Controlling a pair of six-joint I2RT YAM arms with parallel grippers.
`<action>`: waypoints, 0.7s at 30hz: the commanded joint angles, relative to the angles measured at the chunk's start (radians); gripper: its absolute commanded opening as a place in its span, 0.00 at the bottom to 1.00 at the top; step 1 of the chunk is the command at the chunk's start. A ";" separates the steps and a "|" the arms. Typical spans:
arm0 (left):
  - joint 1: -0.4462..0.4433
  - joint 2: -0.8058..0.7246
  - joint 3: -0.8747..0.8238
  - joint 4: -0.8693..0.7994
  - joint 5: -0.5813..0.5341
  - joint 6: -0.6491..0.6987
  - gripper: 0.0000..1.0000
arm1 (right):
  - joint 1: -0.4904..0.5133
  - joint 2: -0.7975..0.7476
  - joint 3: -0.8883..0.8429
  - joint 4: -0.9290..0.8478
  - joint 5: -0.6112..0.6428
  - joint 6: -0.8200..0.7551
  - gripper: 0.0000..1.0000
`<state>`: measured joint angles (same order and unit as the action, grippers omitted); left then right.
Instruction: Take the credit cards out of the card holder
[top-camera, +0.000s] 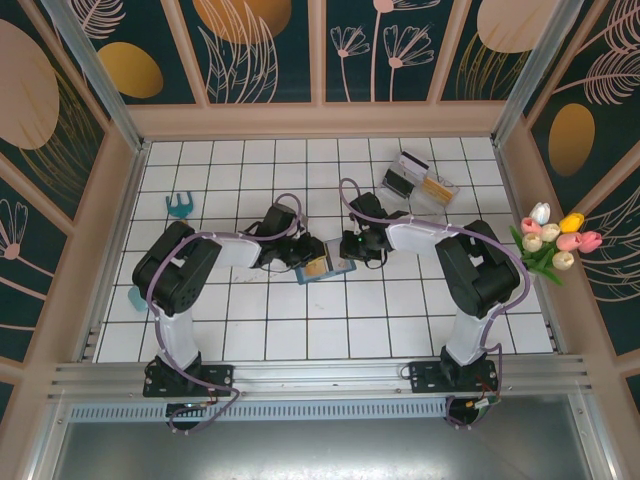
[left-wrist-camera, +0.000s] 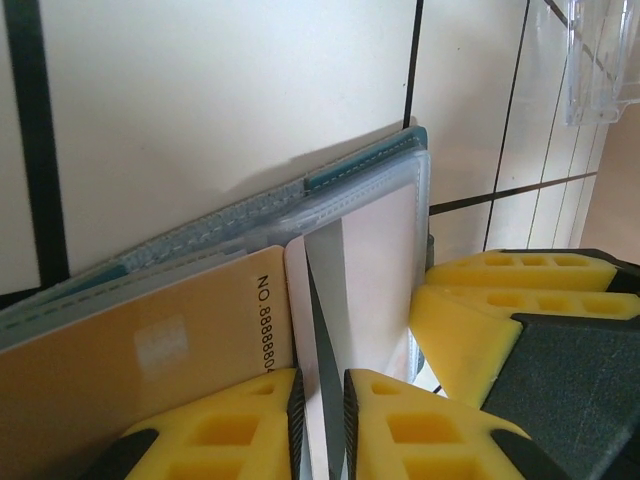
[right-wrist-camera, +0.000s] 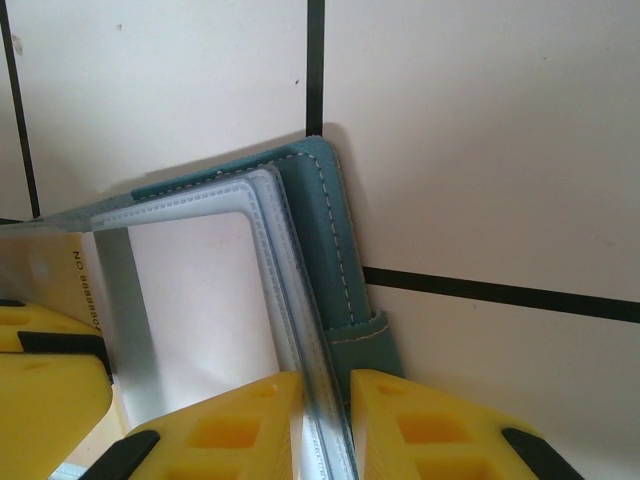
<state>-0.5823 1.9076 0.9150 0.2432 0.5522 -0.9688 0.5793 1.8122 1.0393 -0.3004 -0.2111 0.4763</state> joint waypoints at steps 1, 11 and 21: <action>-0.004 0.048 0.031 -0.050 -0.001 0.033 0.23 | 0.031 0.091 -0.035 -0.048 -0.023 -0.011 0.23; -0.005 0.034 0.034 -0.073 -0.018 0.044 0.12 | 0.036 0.099 -0.032 -0.046 -0.022 -0.009 0.23; 0.037 -0.139 0.005 -0.221 -0.085 0.146 0.11 | 0.036 -0.013 -0.015 -0.069 0.034 0.025 0.22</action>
<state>-0.5709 1.8477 0.9394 0.0902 0.4973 -0.8791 0.5900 1.8042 1.0409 -0.3031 -0.1917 0.4839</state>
